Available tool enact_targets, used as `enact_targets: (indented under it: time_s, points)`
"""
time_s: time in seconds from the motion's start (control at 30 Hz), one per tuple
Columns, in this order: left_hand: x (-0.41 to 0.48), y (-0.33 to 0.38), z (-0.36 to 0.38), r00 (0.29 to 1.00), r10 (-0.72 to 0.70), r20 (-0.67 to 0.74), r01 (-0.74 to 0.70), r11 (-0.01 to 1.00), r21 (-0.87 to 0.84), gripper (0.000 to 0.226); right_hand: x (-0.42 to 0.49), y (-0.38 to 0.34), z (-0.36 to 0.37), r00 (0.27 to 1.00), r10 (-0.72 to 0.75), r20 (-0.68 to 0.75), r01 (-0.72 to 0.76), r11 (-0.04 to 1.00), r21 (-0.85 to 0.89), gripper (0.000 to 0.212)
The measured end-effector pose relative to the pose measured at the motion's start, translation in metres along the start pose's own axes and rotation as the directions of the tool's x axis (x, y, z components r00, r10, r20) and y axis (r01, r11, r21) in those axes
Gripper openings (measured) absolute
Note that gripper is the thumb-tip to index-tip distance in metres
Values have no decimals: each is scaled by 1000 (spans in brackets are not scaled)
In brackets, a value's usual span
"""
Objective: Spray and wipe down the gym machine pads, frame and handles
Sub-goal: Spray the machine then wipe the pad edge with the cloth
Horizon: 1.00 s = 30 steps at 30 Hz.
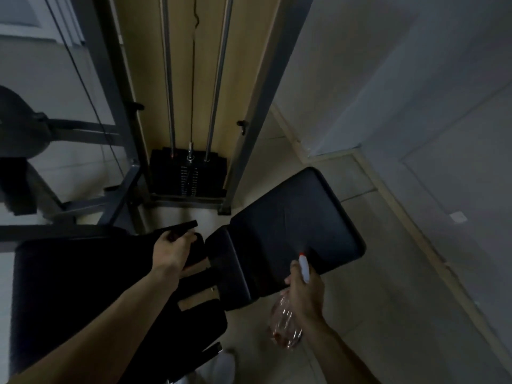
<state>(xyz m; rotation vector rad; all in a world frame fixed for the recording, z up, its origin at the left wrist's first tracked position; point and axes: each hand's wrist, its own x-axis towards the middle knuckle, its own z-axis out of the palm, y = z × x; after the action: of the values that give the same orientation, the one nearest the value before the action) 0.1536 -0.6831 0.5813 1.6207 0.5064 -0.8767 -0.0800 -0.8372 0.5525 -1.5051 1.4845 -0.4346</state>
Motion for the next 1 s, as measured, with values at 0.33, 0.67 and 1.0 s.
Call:
enact_targets:
  time_s: [0.33,0.67,1.0]
  points:
    - [17,-41,-24,995,-88,-56,89,996,23,27,4,55,27,952,44,302,135,827,-545,44]
    - [14,-124,-22,983,67,-172,-63,998,29,26,21,138,76,825,2,566,462,575,-676,30]
    - [-57,-67,-72,982,9,-189,-32,992,-119,25,-8,41,70,783,-234,576,507,777,-373,23]
